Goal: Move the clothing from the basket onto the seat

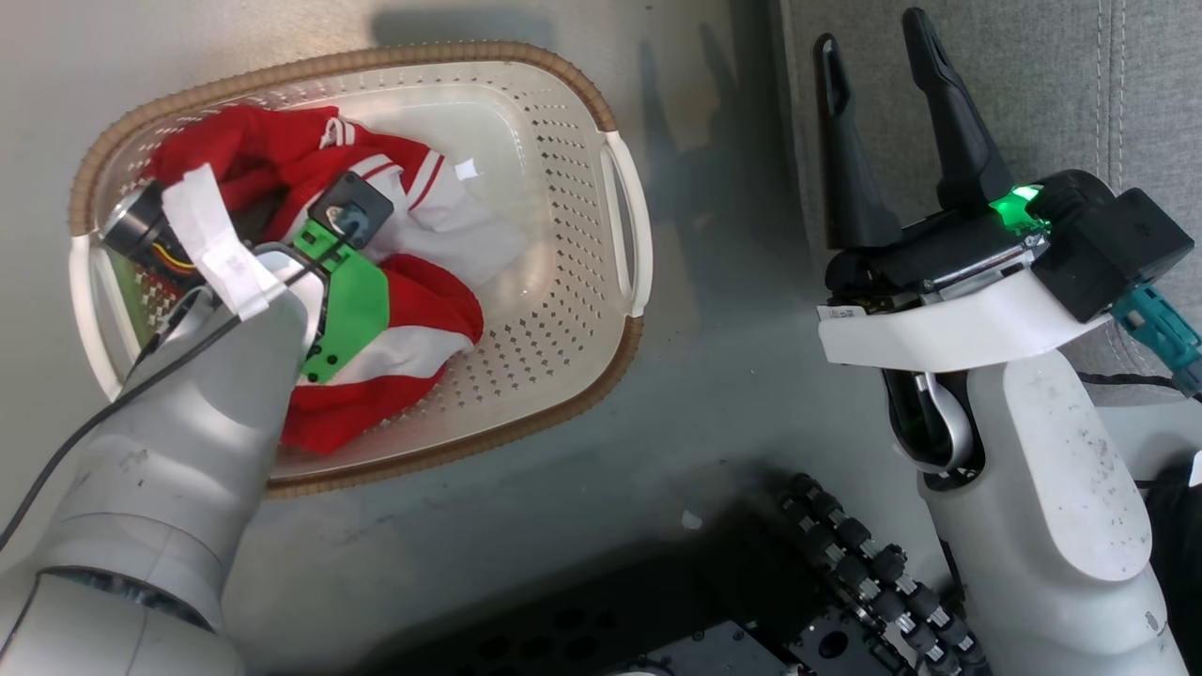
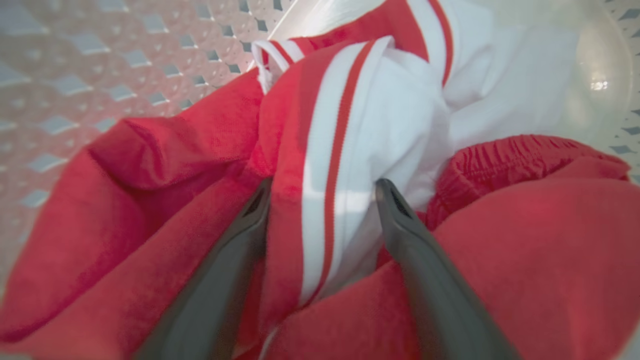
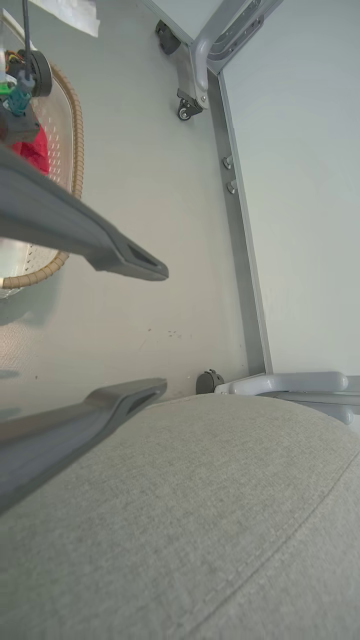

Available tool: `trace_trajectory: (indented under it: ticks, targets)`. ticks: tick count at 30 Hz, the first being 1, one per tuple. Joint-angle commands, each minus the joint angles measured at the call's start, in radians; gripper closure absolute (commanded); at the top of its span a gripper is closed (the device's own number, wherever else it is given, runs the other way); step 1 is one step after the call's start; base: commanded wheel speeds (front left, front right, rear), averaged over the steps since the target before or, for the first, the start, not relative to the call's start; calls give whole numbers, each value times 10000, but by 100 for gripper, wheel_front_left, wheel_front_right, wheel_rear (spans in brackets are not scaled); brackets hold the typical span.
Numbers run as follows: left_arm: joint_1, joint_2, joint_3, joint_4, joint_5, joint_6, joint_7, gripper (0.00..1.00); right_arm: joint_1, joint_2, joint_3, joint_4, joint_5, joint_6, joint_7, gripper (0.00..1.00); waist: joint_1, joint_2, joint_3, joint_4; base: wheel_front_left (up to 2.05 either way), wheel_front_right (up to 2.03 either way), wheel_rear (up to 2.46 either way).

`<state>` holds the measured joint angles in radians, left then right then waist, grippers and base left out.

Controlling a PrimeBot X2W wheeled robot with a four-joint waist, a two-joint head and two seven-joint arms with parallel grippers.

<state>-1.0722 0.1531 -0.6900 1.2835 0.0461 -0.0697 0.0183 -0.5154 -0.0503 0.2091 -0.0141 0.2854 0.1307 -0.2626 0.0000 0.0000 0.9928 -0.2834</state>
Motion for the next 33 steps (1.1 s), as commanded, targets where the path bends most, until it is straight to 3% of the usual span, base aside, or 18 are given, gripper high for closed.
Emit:
trace_trajectory:
  ticks: [1, 2, 3, 4, 11, 18, 33]
  targets:
    - [-178, 155, 58, 27, -184, 91, 113, 0, -79, -6, 28, -25, 77, 1, -31, 0, 0, 0, 100, -106, 0, 0, 0]
    - [-202, 171, 104, 32, -208, 133, 144, 30, -85, -5, 35, -33, 104, 1, -32, 0, 0, 0, 125, -130, 0, 0, 0]
    - [-267, 181, 163, 29, -270, 184, 42, 71, -96, -6, 39, -42, 133, 1, -32, 0, 0, 0, 162, -166, 0, 0, 0]
    - [-284, 187, 198, 29, -336, 181, 72, 100, -107, -6, 38, -43, 143, 1, -32, 0, 0, 0, 180, -184, 0, 0, 0]
    - [-347, 182, -34, 34, -302, 165, 63, 100, -187, -6, -41, -11, 73, 1, -32, 0, 0, 0, 153, -167, 0, 0, 0]
    - [-87, -122, 12, -9, -610, 152, -662, 100, -131, -7, -147, -56, -176, 1, -32, 0, 0, 0, -279, 117, 0, 0, 0]
    - [1191, -888, 939, -887, -2203, 25, -2708, 100, 733, -14, -360, 272, -714, 1, -31, 0, 0, 0, -2646, 1153, 0, 0, 0]
